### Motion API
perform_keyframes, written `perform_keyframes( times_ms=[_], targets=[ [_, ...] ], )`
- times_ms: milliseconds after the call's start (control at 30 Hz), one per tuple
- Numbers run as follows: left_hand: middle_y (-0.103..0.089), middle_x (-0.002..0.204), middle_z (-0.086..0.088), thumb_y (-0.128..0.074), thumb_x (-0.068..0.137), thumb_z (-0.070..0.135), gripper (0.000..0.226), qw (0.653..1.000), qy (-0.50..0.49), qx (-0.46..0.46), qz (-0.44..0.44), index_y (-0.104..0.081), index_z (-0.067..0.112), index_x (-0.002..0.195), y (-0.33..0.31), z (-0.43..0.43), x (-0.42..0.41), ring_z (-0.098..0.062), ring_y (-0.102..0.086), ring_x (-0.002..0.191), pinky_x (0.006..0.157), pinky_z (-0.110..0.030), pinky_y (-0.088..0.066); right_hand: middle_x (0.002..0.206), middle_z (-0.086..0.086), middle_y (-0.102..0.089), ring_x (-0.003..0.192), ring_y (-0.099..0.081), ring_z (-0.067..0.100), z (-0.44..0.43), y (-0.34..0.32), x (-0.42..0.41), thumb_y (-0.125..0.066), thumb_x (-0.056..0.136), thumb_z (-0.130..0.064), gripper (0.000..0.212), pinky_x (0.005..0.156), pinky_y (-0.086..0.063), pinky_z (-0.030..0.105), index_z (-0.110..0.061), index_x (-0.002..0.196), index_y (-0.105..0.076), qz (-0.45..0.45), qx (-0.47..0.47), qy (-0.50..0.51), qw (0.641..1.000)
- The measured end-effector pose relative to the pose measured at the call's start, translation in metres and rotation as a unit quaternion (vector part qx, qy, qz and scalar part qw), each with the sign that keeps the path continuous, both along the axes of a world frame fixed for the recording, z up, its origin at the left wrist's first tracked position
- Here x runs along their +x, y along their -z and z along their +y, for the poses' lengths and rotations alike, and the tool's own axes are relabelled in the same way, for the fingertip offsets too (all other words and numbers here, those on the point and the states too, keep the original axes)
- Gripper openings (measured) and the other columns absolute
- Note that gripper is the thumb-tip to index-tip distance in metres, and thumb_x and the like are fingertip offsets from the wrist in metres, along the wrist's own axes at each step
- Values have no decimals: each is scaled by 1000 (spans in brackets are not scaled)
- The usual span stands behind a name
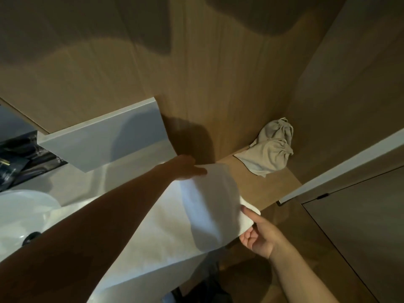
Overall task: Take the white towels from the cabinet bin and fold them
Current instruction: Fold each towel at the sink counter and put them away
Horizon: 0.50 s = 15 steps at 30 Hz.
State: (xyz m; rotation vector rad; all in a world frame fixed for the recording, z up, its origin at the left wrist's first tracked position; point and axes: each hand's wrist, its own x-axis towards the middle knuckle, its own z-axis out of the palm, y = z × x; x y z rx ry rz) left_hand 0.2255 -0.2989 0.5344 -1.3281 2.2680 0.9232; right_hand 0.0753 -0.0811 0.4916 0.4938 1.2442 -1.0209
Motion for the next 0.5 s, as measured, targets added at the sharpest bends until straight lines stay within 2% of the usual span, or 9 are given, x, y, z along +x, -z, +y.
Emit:
perform_keyframes(
  times_ms=[33,100,167,200,233,300,333,433,500],
  targets=[
    [-59,96,-7,-64,83,57,52,1000,-3,0,11,-62,8,99,-3,-1,1,-25,-58,95,72,-28,-41,73,13,-73,53,-70,21,-1,-4,2,-79,67,-15,30,51,-58,27,-3,91,-66,-8,-21,15,1000],
    [-52,66,-2,-69,75,63,52,1000,-12,-4,25,-54,13,67,-9,-2,3,-19,-55,67,57,-25,-36,93,20,-74,71,-74,30,-3,-11,6,-91,50,-10,55,64,-61,43,-1,100,-70,-18,-75,37,996],
    [-47,57,-1,-71,76,58,51,999,-12,4,52,-49,16,57,-15,-4,4,-16,-50,57,53,-23,-35,102,22,-73,80,-74,33,-6,-15,9,-100,24,-8,78,71,-58,52,-1,98,-75,-24,-127,55,990],
    [-47,57,0,-71,79,54,48,997,-9,2,77,-49,16,57,-17,-4,5,-17,-50,58,52,-23,-34,103,22,-73,81,-74,33,-7,-17,10,-100,24,-8,80,71,-58,52,-2,100,-75,-23,-143,67,987],
    [-47,57,0,-71,81,49,44,994,-11,-2,109,-50,17,58,-19,-4,6,-17,-51,59,52,-21,-34,104,21,-73,82,-74,33,-8,-18,12,-98,36,-9,75,71,-58,51,-3,106,-72,-21,-152,80,985],
    [-49,59,4,-70,84,42,35,982,-32,-3,185,-51,23,62,-24,0,9,-13,-51,60,49,-14,-34,109,19,-72,90,-73,32,-8,-21,14,-81,67,-11,56,73,-60,49,-9,120,-64,-25,-156,110,981],
    [-48,59,5,-68,87,39,33,976,-41,-5,213,-50,24,63,-26,2,11,-10,-50,57,47,-11,-33,113,18,-71,95,-72,32,-7,-21,15,-74,74,-12,52,75,-60,49,-11,124,-62,-30,-163,122,979],
    [-40,54,5,-62,93,32,41,961,-68,-32,267,-44,18,59,-29,5,20,-2,-43,44,44,-11,-31,116,16,-70,101,-71,30,-8,-24,21,-71,76,-11,53,80,-59,46,-11,127,-59,-15,-182,121,976],
    [-36,53,4,-58,95,32,45,955,-66,-76,280,-39,17,58,-32,4,27,-4,-41,44,46,-14,-30,116,13,-71,105,-69,28,-13,-28,28,-73,74,-13,52,84,-59,43,-10,124,-60,50,-184,108,976]
  ],
)
